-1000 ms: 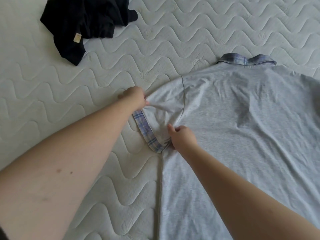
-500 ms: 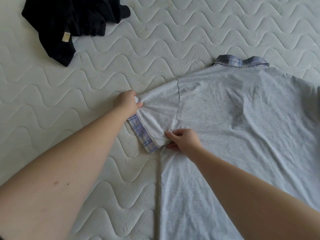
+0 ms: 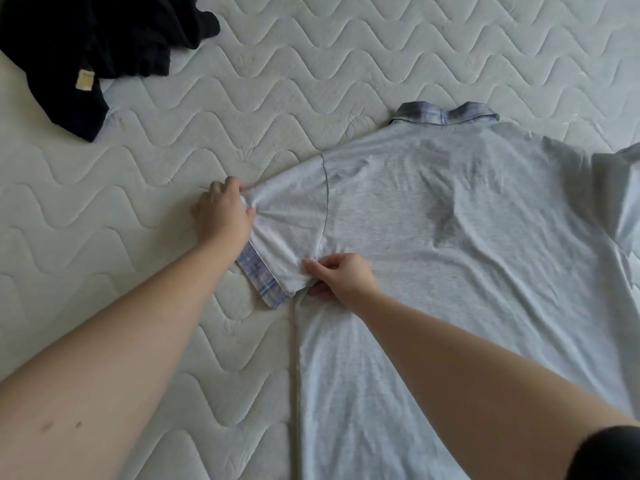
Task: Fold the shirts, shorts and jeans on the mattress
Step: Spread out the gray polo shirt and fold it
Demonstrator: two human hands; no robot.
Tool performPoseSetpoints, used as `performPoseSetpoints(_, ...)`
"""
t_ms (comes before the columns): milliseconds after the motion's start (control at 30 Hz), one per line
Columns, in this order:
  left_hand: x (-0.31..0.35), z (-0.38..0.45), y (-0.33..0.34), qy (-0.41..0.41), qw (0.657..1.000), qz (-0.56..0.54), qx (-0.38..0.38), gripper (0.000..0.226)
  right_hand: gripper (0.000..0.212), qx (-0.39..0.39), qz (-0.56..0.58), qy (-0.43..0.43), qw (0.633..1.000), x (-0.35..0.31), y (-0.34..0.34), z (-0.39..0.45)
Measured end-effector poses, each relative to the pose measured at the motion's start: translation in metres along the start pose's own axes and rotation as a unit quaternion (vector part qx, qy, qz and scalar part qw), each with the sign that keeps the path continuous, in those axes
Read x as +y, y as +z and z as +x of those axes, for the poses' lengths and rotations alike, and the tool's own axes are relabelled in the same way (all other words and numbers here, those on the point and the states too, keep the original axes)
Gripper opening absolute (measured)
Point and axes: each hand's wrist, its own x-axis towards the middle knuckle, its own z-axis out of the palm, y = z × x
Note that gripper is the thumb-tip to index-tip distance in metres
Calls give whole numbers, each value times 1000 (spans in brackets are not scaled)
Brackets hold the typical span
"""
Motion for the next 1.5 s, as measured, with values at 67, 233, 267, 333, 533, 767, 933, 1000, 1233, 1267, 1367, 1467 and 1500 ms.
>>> performPoseSetpoints(67,16,-21,-3,32,998,2,60,39,38,-5,6,2,1000,-1,-3,-1)
performPoseSetpoints(233,83,-70,9,125,986,-66,90,37,26,-34,48,-33,998,0,-16,-15)
performPoseSetpoints(267,101,-78,15,130,985,-73,91,37,21,-11,22,-62,998,6,-29,-20)
performPoseSetpoints(333,136,-93,30,160,982,-70,74,39,24,78,-65,-148,984,20,-72,-31)
performPoseSetpoints(533,258,-123,87,268,963,-2,-25,59,63,223,-395,-228,862,59,-255,-26)
performPoseSetpoints(767,356,-126,136,285,949,99,-94,73,40,306,-421,-172,836,93,-392,-20)
performPoseSetpoints(933,423,-120,156,308,937,91,-134,82,46,365,-267,-204,868,98,-442,-22)
performPoseSetpoints(1000,451,-117,163,310,937,81,-137,86,51,364,-125,-156,910,92,-459,-16)
performPoseSetpoints(1233,483,-130,193,282,955,79,-48,82,37,262,-87,-84,957,85,-508,11)
performPoseSetpoints(1267,482,-132,196,283,956,79,-22,81,37,240,-101,-92,961,84,-509,13)
performPoseSetpoints(1367,480,-132,202,283,956,77,12,82,32,203,-140,-97,964,82,-502,18)
performPoseSetpoints(1467,479,-131,202,279,957,77,14,81,15,219,-153,-109,957,82,-498,17)
performPoseSetpoints(1500,479,-131,201,277,958,77,14,81,14,227,-132,-109,959,83,-499,14)
